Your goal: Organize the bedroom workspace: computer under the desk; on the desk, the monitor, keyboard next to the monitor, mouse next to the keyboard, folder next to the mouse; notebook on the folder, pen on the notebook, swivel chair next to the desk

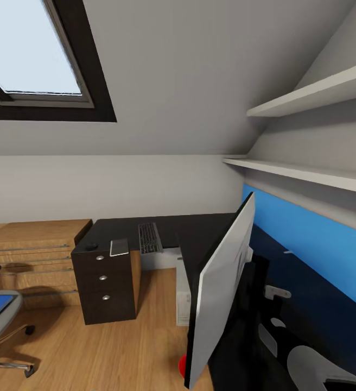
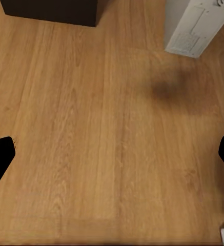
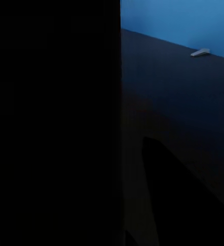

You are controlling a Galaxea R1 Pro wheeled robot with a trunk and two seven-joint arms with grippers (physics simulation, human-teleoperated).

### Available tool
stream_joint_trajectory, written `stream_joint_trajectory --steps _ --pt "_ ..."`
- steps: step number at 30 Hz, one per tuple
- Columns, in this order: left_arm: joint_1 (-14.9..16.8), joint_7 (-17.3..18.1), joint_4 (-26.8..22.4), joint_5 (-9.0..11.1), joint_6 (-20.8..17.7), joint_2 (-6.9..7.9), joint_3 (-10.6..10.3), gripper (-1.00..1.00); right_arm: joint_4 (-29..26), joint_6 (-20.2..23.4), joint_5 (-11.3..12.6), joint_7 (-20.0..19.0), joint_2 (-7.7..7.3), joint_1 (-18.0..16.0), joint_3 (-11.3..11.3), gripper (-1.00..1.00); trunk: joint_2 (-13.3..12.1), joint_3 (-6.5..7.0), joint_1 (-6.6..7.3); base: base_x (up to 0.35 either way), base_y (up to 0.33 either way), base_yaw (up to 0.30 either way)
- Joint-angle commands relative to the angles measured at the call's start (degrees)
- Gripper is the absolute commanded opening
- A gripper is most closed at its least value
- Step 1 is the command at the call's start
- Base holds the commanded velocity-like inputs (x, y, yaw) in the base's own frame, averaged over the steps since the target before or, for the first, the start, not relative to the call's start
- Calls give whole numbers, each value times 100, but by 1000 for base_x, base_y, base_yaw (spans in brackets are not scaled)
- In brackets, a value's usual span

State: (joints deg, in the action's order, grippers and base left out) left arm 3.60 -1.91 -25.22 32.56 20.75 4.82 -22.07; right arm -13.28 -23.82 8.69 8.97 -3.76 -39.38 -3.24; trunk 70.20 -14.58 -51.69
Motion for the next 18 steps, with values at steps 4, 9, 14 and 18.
stream_joint_trajectory --steps 4,9,14,18 --pt "0 -20 127 49 26 8 -47 100 36 -17 54 -53 10 1 -53 -100 4 -9 -1 0 0 0" --pt "0 -20 140 49 27 8 -43 100 34 -17 43 -53 8 1 -59 -100 4 -9 -1 0 -29 0" --pt "0 -18 140 49 30 14 -36 100 47 -17 -423 -53 7 1 -53 -100 4 -9 -1 0 -109 0" --pt "0 -15 140 49 33 18 -34 100 13 -17 -817 -70 12 1 -334 -100 4 -9 -1 0 -29 0"
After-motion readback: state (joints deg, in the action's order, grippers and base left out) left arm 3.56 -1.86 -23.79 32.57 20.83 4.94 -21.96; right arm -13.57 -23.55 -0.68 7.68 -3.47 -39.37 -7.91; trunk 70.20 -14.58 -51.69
